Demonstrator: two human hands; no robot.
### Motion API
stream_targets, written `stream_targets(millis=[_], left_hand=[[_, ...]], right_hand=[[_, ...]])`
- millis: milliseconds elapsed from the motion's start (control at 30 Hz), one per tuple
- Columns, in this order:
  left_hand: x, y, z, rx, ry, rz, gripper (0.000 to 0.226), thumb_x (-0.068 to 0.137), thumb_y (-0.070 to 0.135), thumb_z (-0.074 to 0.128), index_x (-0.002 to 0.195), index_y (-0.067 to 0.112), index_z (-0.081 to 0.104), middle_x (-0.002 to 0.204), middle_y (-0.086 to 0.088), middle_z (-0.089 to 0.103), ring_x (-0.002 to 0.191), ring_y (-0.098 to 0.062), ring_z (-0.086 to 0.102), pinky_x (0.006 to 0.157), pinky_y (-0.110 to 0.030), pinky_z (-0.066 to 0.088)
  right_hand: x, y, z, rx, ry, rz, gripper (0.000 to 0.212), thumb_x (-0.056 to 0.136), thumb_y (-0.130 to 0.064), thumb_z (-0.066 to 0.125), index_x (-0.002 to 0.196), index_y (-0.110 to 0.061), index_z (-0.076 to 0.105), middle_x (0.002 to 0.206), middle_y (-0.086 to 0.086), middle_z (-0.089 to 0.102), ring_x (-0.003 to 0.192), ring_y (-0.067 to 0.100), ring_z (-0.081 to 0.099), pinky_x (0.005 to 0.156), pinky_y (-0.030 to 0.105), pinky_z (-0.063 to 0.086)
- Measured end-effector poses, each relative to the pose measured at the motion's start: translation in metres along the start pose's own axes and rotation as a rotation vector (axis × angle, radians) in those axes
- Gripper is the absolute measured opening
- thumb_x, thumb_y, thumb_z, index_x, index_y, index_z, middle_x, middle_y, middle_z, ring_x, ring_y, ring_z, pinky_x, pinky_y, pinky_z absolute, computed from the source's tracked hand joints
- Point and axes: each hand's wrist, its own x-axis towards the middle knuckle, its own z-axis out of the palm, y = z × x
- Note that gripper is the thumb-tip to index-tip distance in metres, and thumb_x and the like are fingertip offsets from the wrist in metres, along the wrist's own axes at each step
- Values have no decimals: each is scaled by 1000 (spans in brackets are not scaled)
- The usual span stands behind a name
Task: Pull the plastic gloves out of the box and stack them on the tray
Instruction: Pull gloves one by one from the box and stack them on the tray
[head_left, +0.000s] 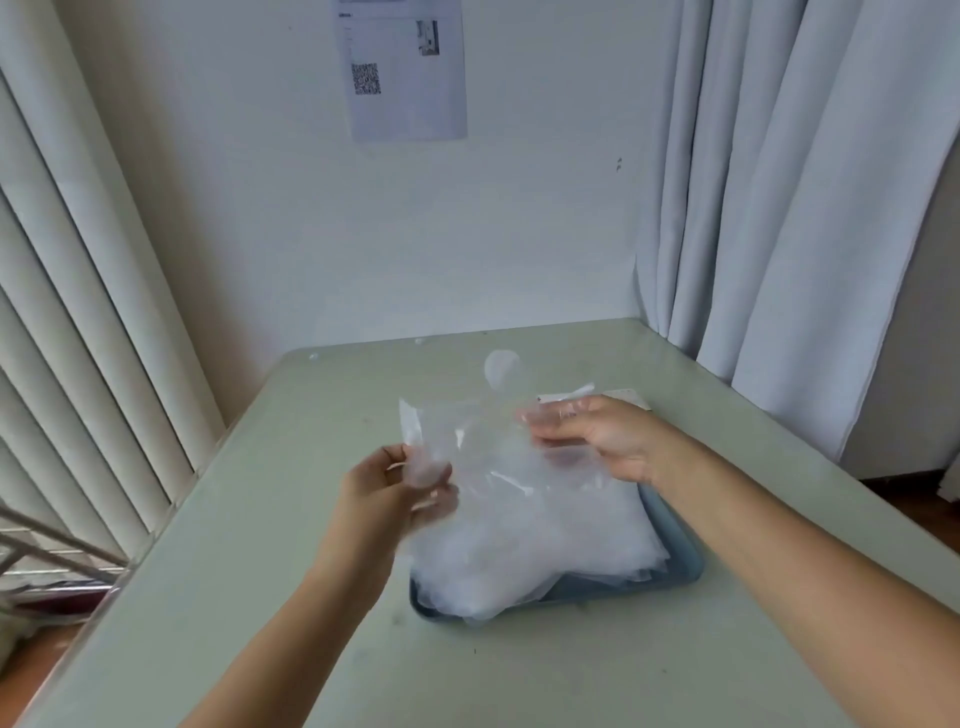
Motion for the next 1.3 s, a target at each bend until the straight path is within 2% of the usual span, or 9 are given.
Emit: stream_targets(millis=[200, 367, 467, 633, 833, 967, 1067, 1200, 1300], left_hand=[[-13, -25, 3, 454, -54, -63, 43, 82, 5, 69, 120, 9, 48, 81, -13, 67, 61, -21, 69, 64, -33, 59], [-10, -30, 8, 940, 104, 526, 60, 85, 23, 68, 136, 17, 38, 105, 10, 53, 89, -4, 53, 79, -15, 39], [-14, -28, 24, 1018, -119, 773, 33, 90, 16, 55, 124, 17, 57, 114, 4, 58, 100, -8, 54, 84, -9, 34], [1, -48, 66, 1202, -519, 572, 44, 96, 4, 40, 140, 12, 45, 140, -5, 48, 120, -23, 51, 97, -26, 38], [27, -82, 73, 1673, -789, 434, 59, 103, 16, 27, 151, 2, -2, 160, -13, -2, 148, -27, 2, 118, -36, 6], [33, -86, 69, 1638, -792, 450, 55, 105, 27, 18, 152, 7, -3, 161, -7, -6, 148, -24, -3, 118, -39, 1], [35, -86, 65, 1612, -790, 487, 54, 105, 30, 18, 153, 11, 1, 161, -4, -3, 148, -19, -5, 119, -39, 3], [38, -86, 47, 1693, -675, 359, 67, 100, 54, 14, 153, 19, -8, 160, 0, -10, 147, -16, -8, 118, -34, -5], [44, -77, 22, 1836, -457, 185, 117, 61, 86, -22, 153, 15, -5, 161, -4, -6, 148, -22, -6, 116, -40, -10]], right_hand=[[23, 44, -27, -431, 130, 132, 15, 78, 10, 70, 74, -4, 67, 62, 2, 66, 49, 4, 62, 51, 15, 49], [30, 56, -31, -520, 144, 146, 13, 76, 7, 73, 75, -6, 70, 69, 5, 67, 55, 9, 61, 58, 19, 52], [33, 59, -31, -536, 177, 131, 19, 74, 5, 74, 67, -11, 66, 63, 0, 65, 63, 14, 60, 70, 28, 50], [33, 65, -31, -586, 226, 99, 13, 73, 3, 75, 72, -9, 68, 73, 7, 67, 71, 18, 60, 71, 31, 49], [20, 69, -40, -879, 351, -18, 22, 74, -8, 75, 91, -16, 63, 89, 2, 59, 88, 19, 56, 75, 24, 39], [4, 79, -31, -1165, 212, -496, 49, 84, -5, 65, 131, -13, 54, 137, 3, 48, 129, 16, 42, 105, 19, 27], [-3, 93, -26, -1191, -160, -326, 53, 100, -16, 45, 150, -16, 26, 157, -4, 21, 144, 4, 18, 111, 8, 8], [-6, 96, -43, -1347, -246, -99, 70, 97, -52, 33, 152, -28, -4, 158, -9, -15, 144, 3, -16, 116, 20, -8], [-9, 92, -48, -1393, -260, -61, 75, 92, -62, 30, 151, -34, -7, 157, -10, -21, 143, 5, -20, 117, 26, -9]])
